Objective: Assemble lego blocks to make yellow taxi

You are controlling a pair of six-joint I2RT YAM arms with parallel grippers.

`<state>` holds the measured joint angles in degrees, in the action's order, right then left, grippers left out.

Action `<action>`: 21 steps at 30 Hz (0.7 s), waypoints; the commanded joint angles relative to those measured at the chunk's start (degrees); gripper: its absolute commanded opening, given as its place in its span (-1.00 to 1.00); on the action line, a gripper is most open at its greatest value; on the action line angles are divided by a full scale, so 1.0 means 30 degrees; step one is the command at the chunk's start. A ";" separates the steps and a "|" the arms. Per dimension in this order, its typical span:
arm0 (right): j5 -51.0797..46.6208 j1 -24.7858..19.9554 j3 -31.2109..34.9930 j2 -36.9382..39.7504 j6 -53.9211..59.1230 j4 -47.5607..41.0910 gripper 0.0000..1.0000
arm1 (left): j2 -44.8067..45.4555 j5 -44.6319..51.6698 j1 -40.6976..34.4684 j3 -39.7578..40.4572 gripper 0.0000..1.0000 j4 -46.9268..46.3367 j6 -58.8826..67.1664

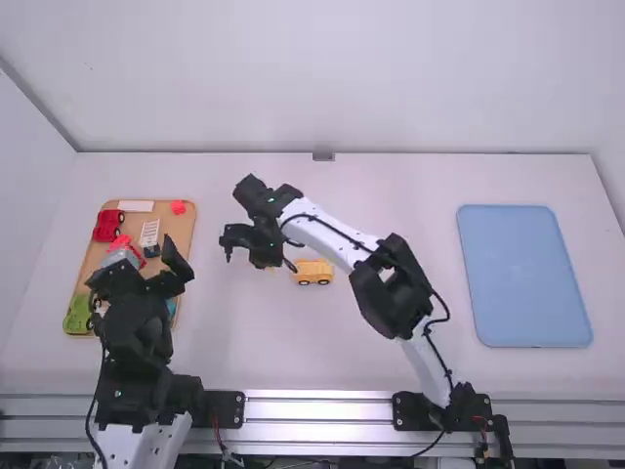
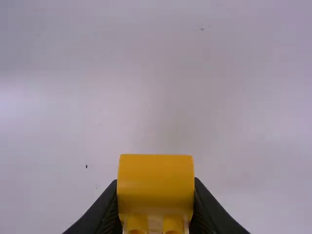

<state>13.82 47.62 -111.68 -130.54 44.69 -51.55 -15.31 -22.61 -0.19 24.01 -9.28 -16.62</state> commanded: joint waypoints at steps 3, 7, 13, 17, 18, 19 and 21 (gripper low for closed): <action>-0.2237 0.0576 -0.3548 -0.3344 0.0765 -0.2601 -0.85 | 0.1749 -0.0619 -0.0080 -0.0765 0.98 -0.0153 -0.0699; -0.2965 0.1042 -0.4670 -0.4641 0.0597 -0.2878 -0.86 | 0.1756 -0.0634 -0.0022 -0.1027 0.98 -0.0087 -0.0670; -0.3140 0.1013 -0.4641 -0.4728 0.0051 -0.2579 -0.80 | 0.1749 -0.0627 0.0066 -0.1027 0.98 -0.0117 -0.0678; -0.3126 0.0998 -0.4641 -0.4750 0.0044 -0.2623 -0.55 | 0.1749 -0.0495 0.0066 -0.1027 0.98 -0.0182 -0.0685; -0.3133 0.0969 -0.4641 -0.4750 0.0051 -0.2608 -0.43 | 0.1749 -0.0240 0.0066 -0.1027 0.98 -0.0175 -0.0670; -0.3133 0.0889 -0.4641 -0.4750 0.0044 -0.2579 -0.13 | 0.1749 -0.0036 0.0066 -0.1027 0.98 -0.0124 -0.0670; -0.3147 0.0882 -0.4648 -0.4743 0.0044 -0.2543 0.57 | 0.1749 0.0335 0.0058 -0.1027 0.98 -0.0102 -0.0670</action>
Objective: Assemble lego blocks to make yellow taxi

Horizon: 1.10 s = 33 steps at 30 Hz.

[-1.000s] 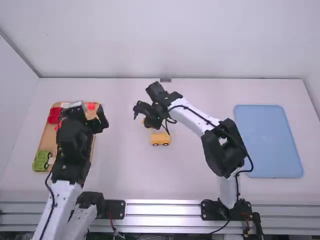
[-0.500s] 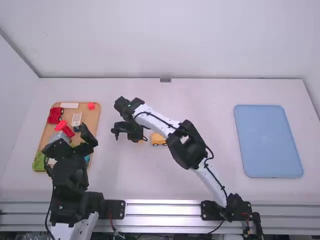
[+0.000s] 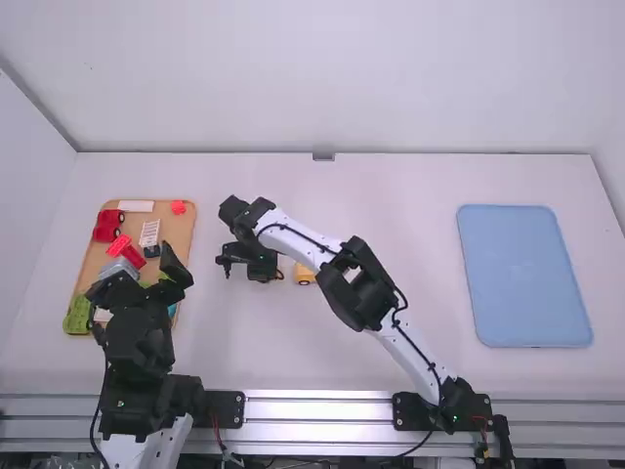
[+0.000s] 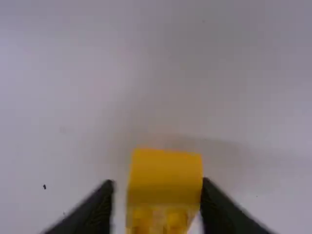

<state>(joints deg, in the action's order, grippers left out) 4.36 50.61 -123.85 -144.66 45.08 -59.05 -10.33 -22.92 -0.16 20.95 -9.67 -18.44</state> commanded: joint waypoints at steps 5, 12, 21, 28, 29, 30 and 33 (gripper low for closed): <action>-0.0350 -0.0197 -0.0627 0.0160 -0.0109 0.0058 0.98 | 0.0087 0.0452 0.0051 -0.0007 0.98 0.0015 0.0299; -0.1144 -0.1275 -0.0619 0.3563 -0.1406 0.0612 0.97 | -0.1559 0.2994 0.0058 0.0036 0.98 0.1690 0.2601; 0.4422 -0.5326 0.2827 0.8480 -0.3060 0.2922 0.97 | -0.7817 1.1366 0.0058 0.2565 0.98 0.1894 0.8240; 0.1020 -0.7125 1.3355 1.3100 -0.7737 1.2597 0.97 | -1.6189 1.3850 0.0058 0.5668 0.98 0.2412 1.1191; 0.1027 -0.7286 1.4484 1.3726 -0.7810 1.3595 0.97 | -1.7085 1.4790 0.0058 0.6025 0.98 0.2397 1.1963; 0.1027 -0.7380 1.5059 1.4098 -0.7803 1.4069 0.97 | -1.7770 1.5599 0.0058 0.6302 0.98 0.2353 1.2677; 0.1501 -0.8473 1.9606 1.7274 -0.7599 1.7872 0.97 | -2.2447 2.1260 0.0051 0.8087 0.98 0.1603 1.9081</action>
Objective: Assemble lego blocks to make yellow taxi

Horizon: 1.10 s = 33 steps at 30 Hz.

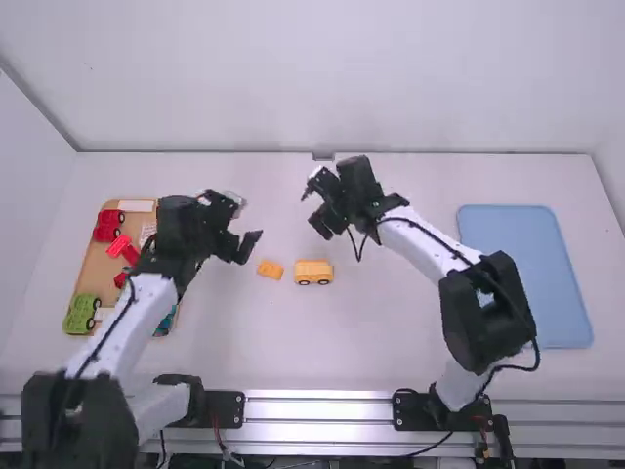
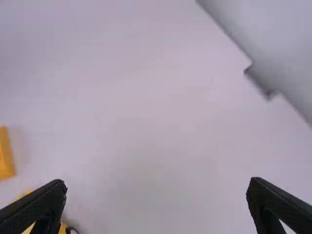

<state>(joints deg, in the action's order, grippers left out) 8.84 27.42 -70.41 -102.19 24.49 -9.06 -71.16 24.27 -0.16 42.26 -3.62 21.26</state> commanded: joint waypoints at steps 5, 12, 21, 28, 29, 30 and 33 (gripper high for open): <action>0.2477 -0.2637 0.6368 0.5748 -0.0918 0.5894 0.97 | -0.6907 0.9282 0.0051 0.3308 0.98 -0.3177 1.2422; 0.3308 -0.4554 0.8939 0.6280 -0.2659 0.9704 0.97 | -0.9792 0.7686 0.0058 0.4867 0.98 -0.2841 0.8029; 0.4488 -0.5668 0.9071 0.6258 -0.2528 1.0032 0.97 | -0.9908 0.7315 0.0058 0.4692 0.98 -0.3818 1.5089; 0.4634 -0.5617 0.9078 0.6258 -0.2506 0.9981 0.97 | -1.0520 0.7781 0.0947 0.4517 0.98 -0.3432 1.6560; 0.4641 -0.5617 0.9078 0.6258 -0.2528 1.0040 0.97 | -1.0732 0.8313 0.1217 0.4524 0.98 -0.3220 1.6560; 0.4641 -0.5625 0.9078 0.6258 -0.2521 1.0076 0.97 | -1.1154 0.9122 0.1639 0.4590 0.98 -0.2761 1.6546; 0.4641 -0.5625 0.9078 0.6258 -0.2528 1.0193 0.97 | -1.2422 1.1074 0.2718 0.5034 0.98 -0.2441 1.6575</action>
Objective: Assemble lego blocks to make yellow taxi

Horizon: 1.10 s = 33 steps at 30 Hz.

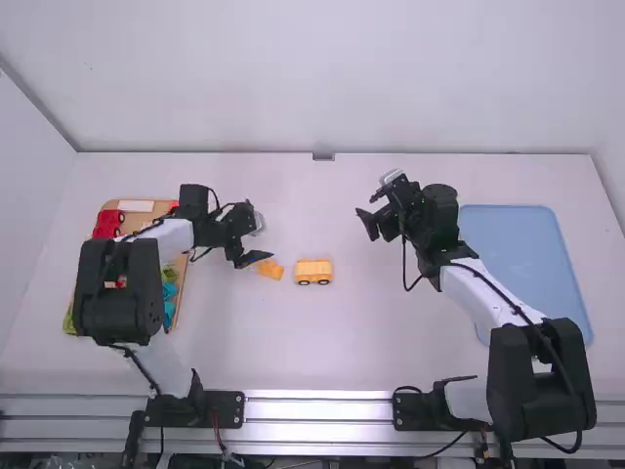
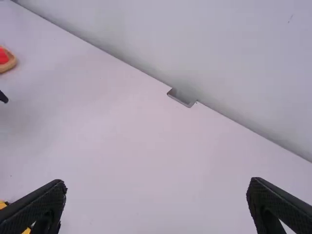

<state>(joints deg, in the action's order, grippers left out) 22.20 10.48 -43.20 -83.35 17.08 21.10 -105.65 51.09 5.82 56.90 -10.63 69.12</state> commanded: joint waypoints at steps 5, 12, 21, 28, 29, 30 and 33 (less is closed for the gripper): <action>0.1311 0.0029 0.0036 -0.0022 0.0466 0.0364 0.97 | -0.2703 0.5180 0.1821 0.0860 0.98 -0.3359 0.5508; 0.1661 0.0036 0.0036 -0.0022 0.0408 0.0707 0.97 | -0.4299 0.4226 0.1151 0.1676 0.98 -0.3898 0.5923; 0.1676 0.0029 0.0036 -0.0022 0.0248 0.0532 0.97 | -0.5399 0.2586 0.0357 0.1814 0.86 -0.5406 0.8881; 0.1676 0.0022 0.0036 -0.0022 0.0248 0.0539 0.97 | -0.5683 0.2565 0.0503 0.0998 0.68 -0.4830 0.8918; 0.1676 0.0022 0.0036 -0.0022 0.0240 0.0539 0.97 | -0.5683 0.2535 0.0495 0.0889 0.68 -0.4605 0.8910; 0.1676 0.0022 0.0036 -0.0022 0.0248 0.0546 0.97 | -0.5683 0.2433 0.0452 0.0670 0.68 -0.4167 0.8918; 0.1661 0.0022 0.0036 -0.0022 0.0248 0.0554 0.97 | -0.5683 0.2142 0.0415 0.0284 0.50 -0.3570 0.8910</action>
<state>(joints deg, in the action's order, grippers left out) 26.85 10.50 -43.20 -83.35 18.11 22.57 -121.82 57.89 7.07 58.76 -21.28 94.83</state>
